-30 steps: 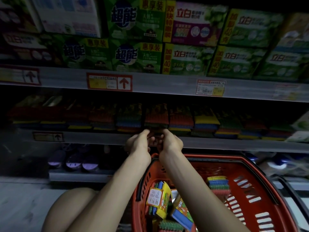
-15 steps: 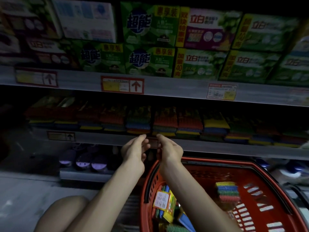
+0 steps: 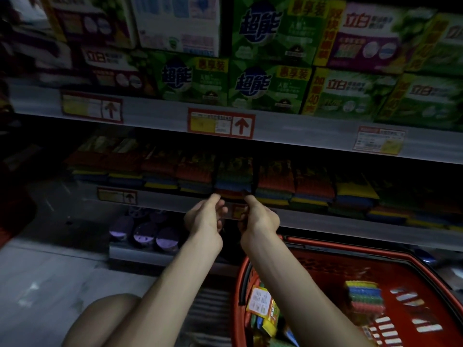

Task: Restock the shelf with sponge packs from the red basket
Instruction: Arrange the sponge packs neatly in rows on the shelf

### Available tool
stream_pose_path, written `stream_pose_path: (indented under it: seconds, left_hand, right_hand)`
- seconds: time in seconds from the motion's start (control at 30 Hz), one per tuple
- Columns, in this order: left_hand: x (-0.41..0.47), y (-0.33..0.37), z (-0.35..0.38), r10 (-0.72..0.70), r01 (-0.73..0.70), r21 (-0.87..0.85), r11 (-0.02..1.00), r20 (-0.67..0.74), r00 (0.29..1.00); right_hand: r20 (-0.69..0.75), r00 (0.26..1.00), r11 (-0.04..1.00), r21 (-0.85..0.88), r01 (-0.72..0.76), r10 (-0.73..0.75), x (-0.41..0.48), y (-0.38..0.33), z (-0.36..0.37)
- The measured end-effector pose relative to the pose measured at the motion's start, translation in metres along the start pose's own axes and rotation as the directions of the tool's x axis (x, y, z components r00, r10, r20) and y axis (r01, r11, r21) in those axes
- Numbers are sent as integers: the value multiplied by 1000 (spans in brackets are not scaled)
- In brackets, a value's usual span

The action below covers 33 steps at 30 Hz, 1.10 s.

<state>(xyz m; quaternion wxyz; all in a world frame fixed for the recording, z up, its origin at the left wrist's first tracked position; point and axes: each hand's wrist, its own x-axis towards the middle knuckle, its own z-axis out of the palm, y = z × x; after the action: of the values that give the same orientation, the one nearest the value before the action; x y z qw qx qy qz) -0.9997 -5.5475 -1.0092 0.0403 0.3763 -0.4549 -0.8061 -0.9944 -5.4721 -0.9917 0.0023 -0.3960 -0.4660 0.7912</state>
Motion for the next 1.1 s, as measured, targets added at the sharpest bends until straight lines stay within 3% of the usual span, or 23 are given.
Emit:
stream_pose_path:
  seconds: [0.37, 0.63, 0.77, 1.1]
  left_hand:
    - [2, 0, 3, 4, -4, 21, 1000, -7, 1000]
    - [1, -1, -3, -20, 19, 52, 998, 18, 1000]
    - [5, 5, -15, -27, 27, 43, 999, -1, 1000]
    - [30, 29, -45, 40, -43, -28, 999, -73, 996]
  right_hand:
    - [18, 999, 994, 95, -51, 50, -2, -2, -4]
    - [9, 999, 999, 20, -39, 39, -5, 6, -3]
    - [75, 997, 1000, -20, -19, 20, -16, 18, 3]
    - [128, 989, 997, -42, -69, 74, -36, 39, 49]
